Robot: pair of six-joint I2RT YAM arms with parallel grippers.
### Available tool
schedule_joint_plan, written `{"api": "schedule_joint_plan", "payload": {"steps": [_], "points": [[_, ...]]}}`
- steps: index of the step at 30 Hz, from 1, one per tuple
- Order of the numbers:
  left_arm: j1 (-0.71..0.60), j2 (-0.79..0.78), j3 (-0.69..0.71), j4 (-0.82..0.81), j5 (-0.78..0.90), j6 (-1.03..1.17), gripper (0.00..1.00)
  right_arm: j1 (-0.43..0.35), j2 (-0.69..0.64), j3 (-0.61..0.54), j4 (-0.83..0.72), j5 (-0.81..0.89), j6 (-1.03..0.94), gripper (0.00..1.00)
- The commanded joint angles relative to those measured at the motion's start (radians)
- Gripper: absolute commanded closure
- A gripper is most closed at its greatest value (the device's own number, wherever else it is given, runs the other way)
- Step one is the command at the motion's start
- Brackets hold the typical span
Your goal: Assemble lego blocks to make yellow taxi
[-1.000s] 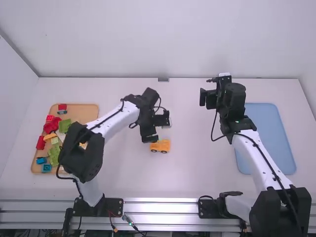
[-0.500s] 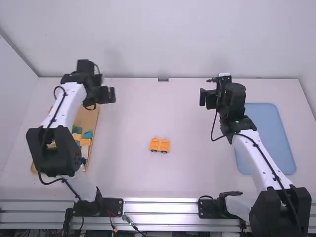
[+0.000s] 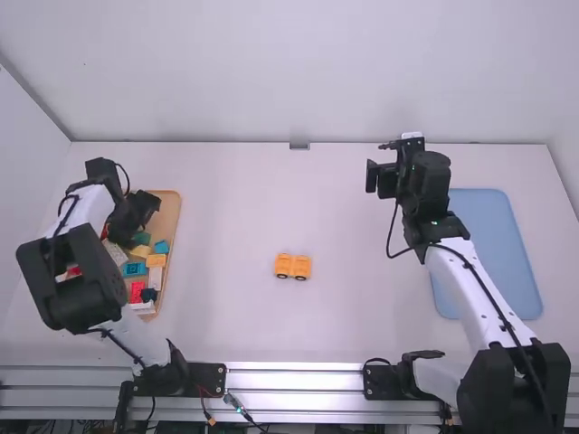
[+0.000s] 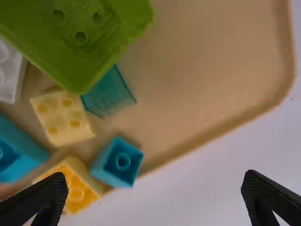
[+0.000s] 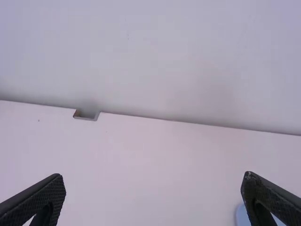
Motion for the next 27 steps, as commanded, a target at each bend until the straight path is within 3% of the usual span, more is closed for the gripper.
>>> {"api": "schedule_joint_plan", "payload": {"steps": [1,11,21,27], "points": [[0.021,-0.016,-0.055,0.035,-0.004,0.015,0.04,0.022,0.007,0.029,0.012,0.0,0.003,0.01],[0.05,-0.016,-0.09,0.027,-0.129,-0.018,0.2,0.069,0.007,0.029,0.054,0.003,0.003,0.01],[0.046,0.02,-0.093,0.029,-0.198,-0.016,0.21,0.071,0.007,0.029,0.053,0.003,0.003,0.01],[0.044,0.05,-0.094,0.031,-0.182,-0.016,0.35,0.075,0.007,0.029,0.053,0.003,0.003,0.01]]}}
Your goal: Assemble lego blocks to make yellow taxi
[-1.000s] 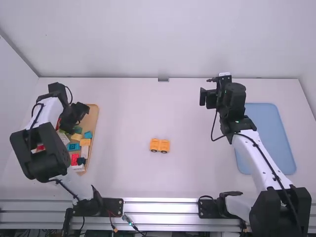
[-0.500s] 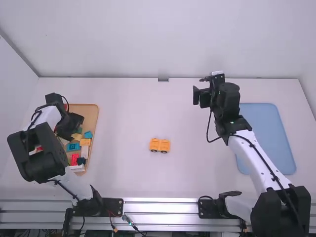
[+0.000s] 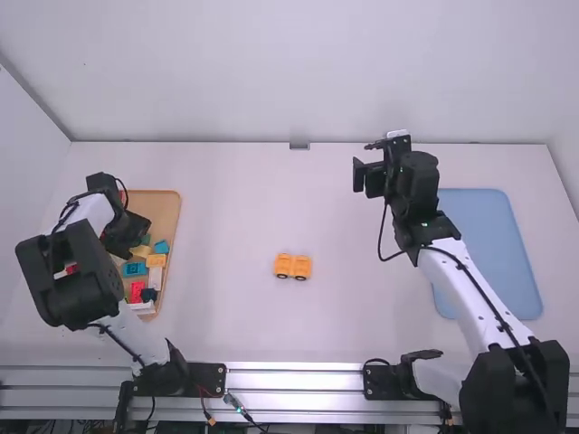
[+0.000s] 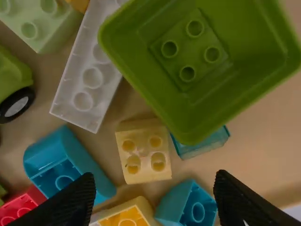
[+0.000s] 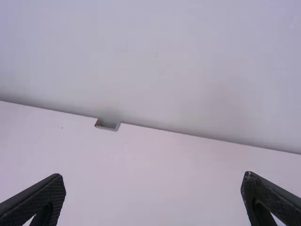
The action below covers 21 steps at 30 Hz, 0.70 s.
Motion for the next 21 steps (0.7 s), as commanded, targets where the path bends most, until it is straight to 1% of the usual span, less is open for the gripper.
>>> {"api": "schedule_joint_plan", "payload": {"steps": [1,7,9,11,13,15,21], "points": [[-0.003,0.013,-0.011,-0.003,-0.013,-0.003,0.37,0.004,0.007,0.029,0.003,0.0,0.004,0.01],[-0.003,0.013,-0.026,0.009,-0.042,-0.004,0.35,0.0,0.007,0.029,0.003,0.0,0.004,0.01],[-0.003,0.013,-0.047,0.035,-0.04,-0.005,0.34,0.0,0.007,0.029,0.003,0.0,0.004,0.01],[-0.003,0.013,-0.068,0.061,-0.029,-0.004,0.36,0.0,0.007,0.029,0.004,0.0,0.003,0.01],[-0.002,0.013,-0.092,0.086,-0.016,-0.004,0.41,0.0,0.007,0.029,0.004,0.0,0.004,0.01],[-0.002,0.013,-0.103,0.097,-0.016,-0.004,0.44,0.0,0.007,0.029,0.004,0.0,0.004,0.01],[-0.002,0.013,-0.124,0.138,-0.018,0.0,0.46,0.008,0.007,0.029,0.003,0.0,0.003,0.01]]}}
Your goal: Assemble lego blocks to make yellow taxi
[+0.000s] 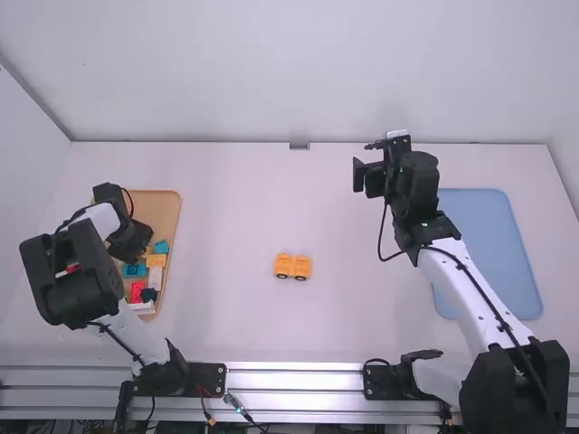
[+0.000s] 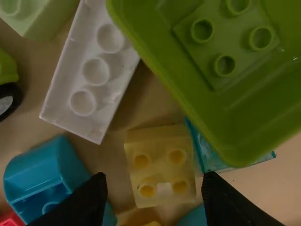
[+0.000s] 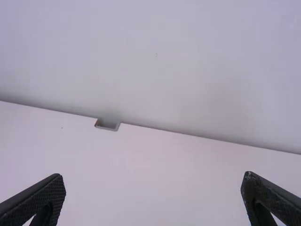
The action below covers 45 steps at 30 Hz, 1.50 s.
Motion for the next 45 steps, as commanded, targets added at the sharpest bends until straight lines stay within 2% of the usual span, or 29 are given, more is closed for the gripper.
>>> {"api": "schedule_joint_plan", "payload": {"steps": [1,21,25,29,31,34,35,37,41,45], "points": [[-0.002,0.006,-0.022,0.009,0.0,-0.001,0.46,0.005,0.007,0.029,0.003,0.0,0.005,0.01],[0.002,0.006,-0.116,0.122,0.004,-0.009,0.5,0.005,0.007,0.029,0.007,0.0,0.005,0.01],[0.002,0.006,-0.124,0.126,0.004,-0.009,0.59,0.005,0.007,0.029,0.008,0.001,0.005,0.01],[0.003,0.006,-0.116,0.127,0.007,-0.009,0.62,0.006,0.007,0.029,0.008,0.0,0.005,0.01],[0.005,0.006,-0.106,0.126,0.004,-0.004,0.57,0.006,0.007,0.029,0.007,0.0,0.005,0.01],[0.002,0.006,-0.076,0.11,0.004,0.001,0.36,0.005,0.007,0.029,0.007,0.0,0.005,0.01],[0.002,0.006,-0.053,0.09,0.004,0.002,0.23,0.005,0.007,0.029,0.007,0.0,0.005,0.01],[0.003,0.006,-0.017,0.05,0.004,0.002,0.14,0.006,0.007,0.029,0.007,0.0,0.006,0.01],[0.002,0.006,0.034,-0.015,0.005,0.003,0.17,0.005,0.007,0.029,0.006,0.001,0.006,0.01],[0.002,0.006,0.042,-0.061,0.004,0.002,0.3,0.006,0.007,0.029,0.007,0.0,0.005,0.01]]}}
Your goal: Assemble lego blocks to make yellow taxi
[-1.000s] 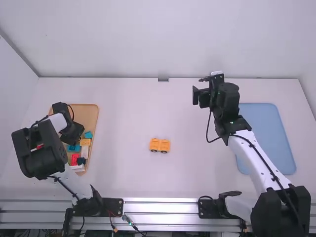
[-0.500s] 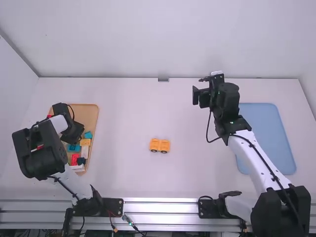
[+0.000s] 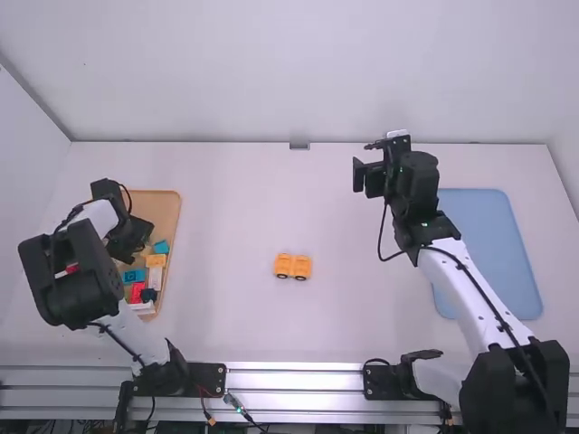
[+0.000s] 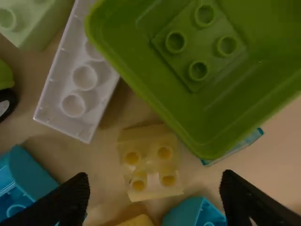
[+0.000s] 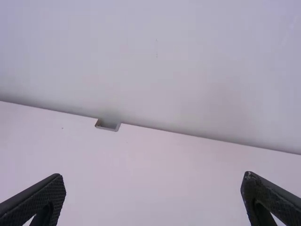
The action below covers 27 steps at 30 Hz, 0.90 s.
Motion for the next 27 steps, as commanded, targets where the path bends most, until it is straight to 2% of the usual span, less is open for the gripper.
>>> {"api": "schedule_joint_plan", "payload": {"steps": [1,3,6,15,21,27], "points": [[0.002,0.01,0.002,-0.019,-0.01,0.002,0.32,0.005,0.007,0.029,0.006,-0.002,0.006,0.01],[0.002,0.01,-0.02,-0.013,-0.011,0.001,0.41,0.005,0.007,0.029,0.006,-0.001,0.006,0.01],[0.002,0.01,-0.035,-0.012,-0.011,0.0,0.47,0.005,0.007,0.029,0.01,-0.001,0.006,0.01],[0.002,0.01,-0.102,0.091,-0.011,-0.005,0.46,0.005,0.007,0.029,0.01,-0.002,0.006,0.01],[0.002,0.01,-0.106,0.095,-0.011,0.001,0.46,0.006,0.007,0.029,0.01,-0.002,0.006,0.01],[0.002,0.01,-0.128,0.14,-0.011,0.002,0.51,0.006,0.007,0.029,0.01,-0.001,0.006,0.01]]}}
